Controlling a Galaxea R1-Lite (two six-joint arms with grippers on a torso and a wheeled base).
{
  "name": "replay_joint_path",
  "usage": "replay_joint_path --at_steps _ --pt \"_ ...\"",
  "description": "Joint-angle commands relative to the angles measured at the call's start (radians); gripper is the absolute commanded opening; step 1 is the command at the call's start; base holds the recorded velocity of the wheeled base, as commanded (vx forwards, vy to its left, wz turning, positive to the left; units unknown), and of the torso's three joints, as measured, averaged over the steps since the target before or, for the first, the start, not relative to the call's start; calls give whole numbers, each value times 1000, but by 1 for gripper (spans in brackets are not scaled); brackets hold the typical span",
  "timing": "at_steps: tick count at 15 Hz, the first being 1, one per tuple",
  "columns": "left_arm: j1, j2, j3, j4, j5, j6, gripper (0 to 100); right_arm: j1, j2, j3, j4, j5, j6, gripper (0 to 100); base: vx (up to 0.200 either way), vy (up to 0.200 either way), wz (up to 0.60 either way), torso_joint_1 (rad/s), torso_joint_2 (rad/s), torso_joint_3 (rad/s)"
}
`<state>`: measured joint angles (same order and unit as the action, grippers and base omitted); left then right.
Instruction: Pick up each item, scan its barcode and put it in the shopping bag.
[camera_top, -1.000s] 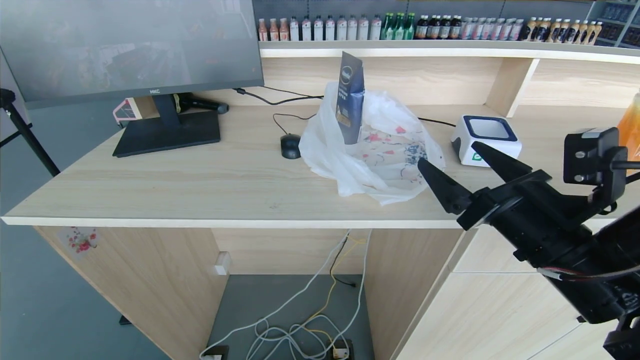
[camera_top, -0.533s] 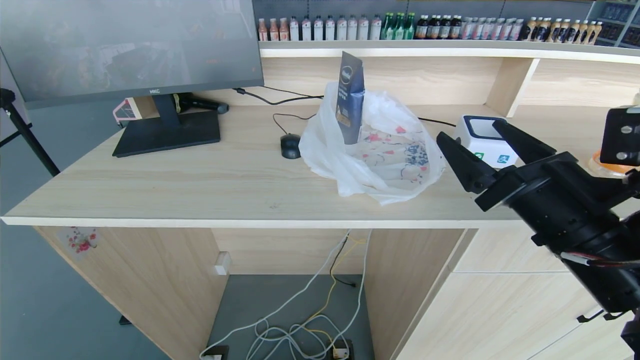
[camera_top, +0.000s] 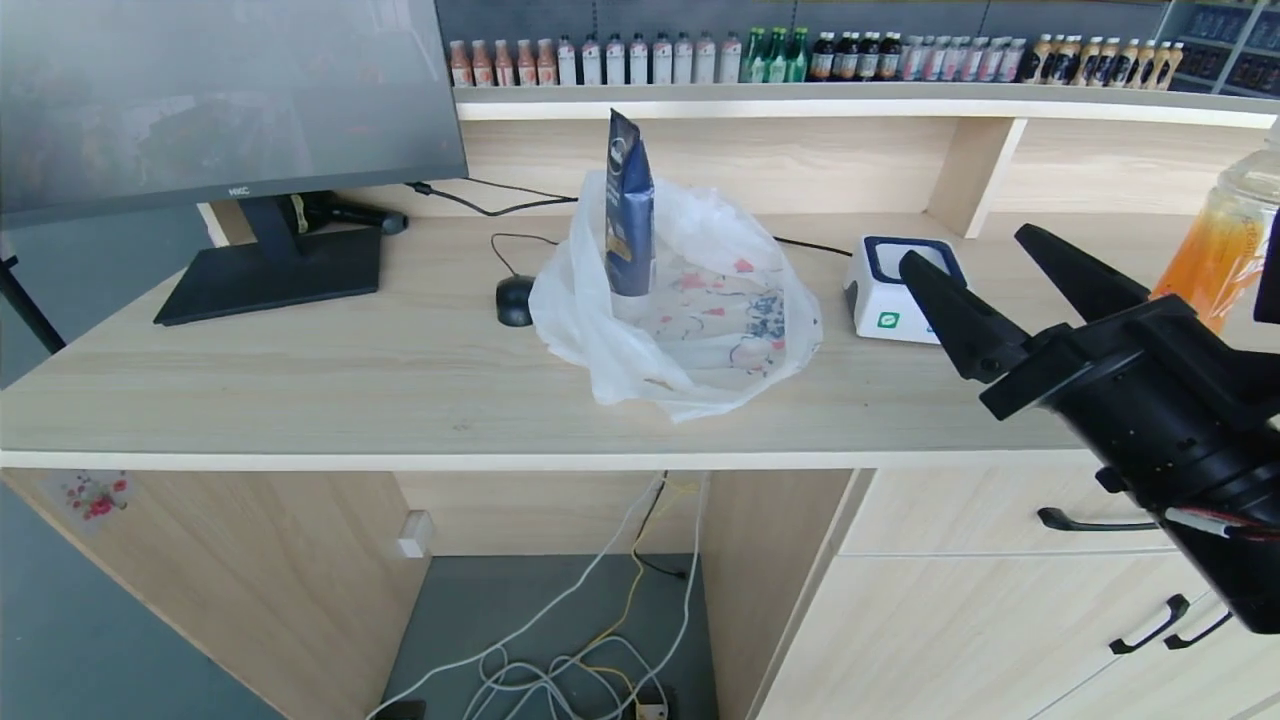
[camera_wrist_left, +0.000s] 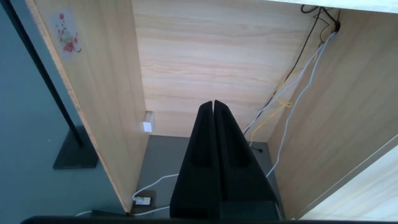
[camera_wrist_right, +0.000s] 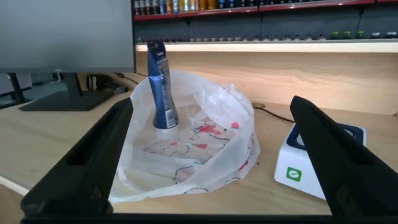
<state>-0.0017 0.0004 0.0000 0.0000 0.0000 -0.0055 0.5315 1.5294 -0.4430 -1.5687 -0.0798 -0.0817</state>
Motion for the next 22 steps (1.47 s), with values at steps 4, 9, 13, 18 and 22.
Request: replay_joint_path --at_steps 4,9,13,18,22 --pt "0 0 0 0 0 -4 0 -4 6 -10 -2 0 -4 100 0 -200 0 2 -1 0" --pt "0 0 0 0 0 -5 0 -4 31 -28 -2 0 -4 100 0 -200 0 2 1 0" --pt "0 0 0 0 0 -5 0 -4 28 -29 -2 0 -4 100 0 -200 0 1 0 2" --pt "0 0 0 0 0 -5 0 -8 21 -29 -2 -2 -4 100 0 -200 0 2 1 2" --pt "0 0 0 0 0 2 0 -8 23 -2 -2 -2 -6 100 0 -150 0 -1 -1 4"
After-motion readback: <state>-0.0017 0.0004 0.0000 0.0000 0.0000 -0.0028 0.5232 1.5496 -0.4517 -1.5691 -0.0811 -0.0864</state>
